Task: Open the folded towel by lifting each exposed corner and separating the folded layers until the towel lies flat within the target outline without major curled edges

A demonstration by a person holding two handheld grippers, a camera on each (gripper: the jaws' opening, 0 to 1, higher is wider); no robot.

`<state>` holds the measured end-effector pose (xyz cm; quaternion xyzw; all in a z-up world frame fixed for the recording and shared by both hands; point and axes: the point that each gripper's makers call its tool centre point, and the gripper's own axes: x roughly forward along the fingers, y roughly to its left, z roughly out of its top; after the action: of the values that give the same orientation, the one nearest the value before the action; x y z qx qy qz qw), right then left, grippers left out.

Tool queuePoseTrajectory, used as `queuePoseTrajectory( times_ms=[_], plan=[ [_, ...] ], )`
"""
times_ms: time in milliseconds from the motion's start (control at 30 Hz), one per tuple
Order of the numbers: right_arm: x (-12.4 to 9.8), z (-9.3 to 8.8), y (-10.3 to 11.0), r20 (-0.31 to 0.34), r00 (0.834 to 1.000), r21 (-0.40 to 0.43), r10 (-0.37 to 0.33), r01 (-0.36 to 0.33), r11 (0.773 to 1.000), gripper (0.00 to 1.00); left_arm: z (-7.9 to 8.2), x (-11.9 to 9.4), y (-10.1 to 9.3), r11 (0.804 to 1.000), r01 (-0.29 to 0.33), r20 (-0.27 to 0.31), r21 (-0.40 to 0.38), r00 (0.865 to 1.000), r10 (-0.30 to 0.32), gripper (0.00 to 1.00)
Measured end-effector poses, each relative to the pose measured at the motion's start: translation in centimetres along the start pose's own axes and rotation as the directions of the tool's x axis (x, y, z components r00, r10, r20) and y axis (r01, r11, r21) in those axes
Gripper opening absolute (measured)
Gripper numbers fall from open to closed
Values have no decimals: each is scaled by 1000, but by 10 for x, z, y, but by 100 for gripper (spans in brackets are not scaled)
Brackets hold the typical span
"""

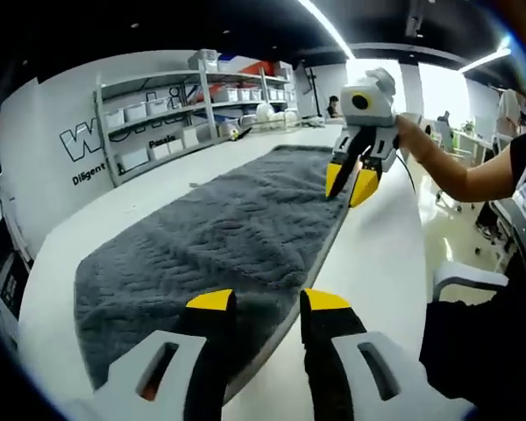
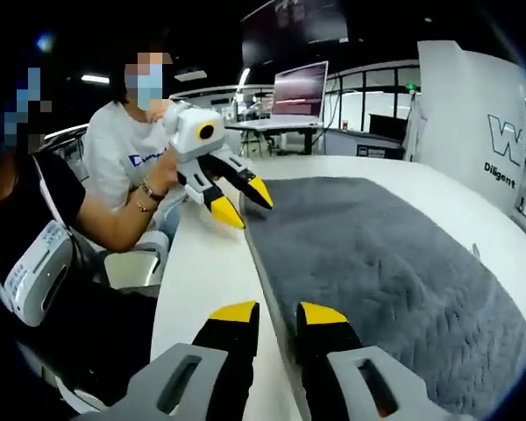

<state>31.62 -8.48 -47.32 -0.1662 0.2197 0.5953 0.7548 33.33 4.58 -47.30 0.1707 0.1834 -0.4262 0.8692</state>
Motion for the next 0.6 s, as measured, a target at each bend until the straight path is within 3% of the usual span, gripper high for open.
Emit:
queuePoseTrajectory(
  times_ms=[167, 400, 600],
  plan=[
    [18, -7, 4, -53, 998, -27, 35, -36, 999, 14, -7, -14, 18, 997, -47, 17, -56, 999, 48, 29],
    [25, -11, 1, -68, 997, -16, 48, -49, 999, 9, -25, -29, 42, 985, -123, -14, -119, 992, 122, 26],
    [28, -16, 0, -82, 995, -5, 54, -54, 999, 6, -46, -30, 53, 975, -165, -71, -148, 985, 156, 22]
  ],
)
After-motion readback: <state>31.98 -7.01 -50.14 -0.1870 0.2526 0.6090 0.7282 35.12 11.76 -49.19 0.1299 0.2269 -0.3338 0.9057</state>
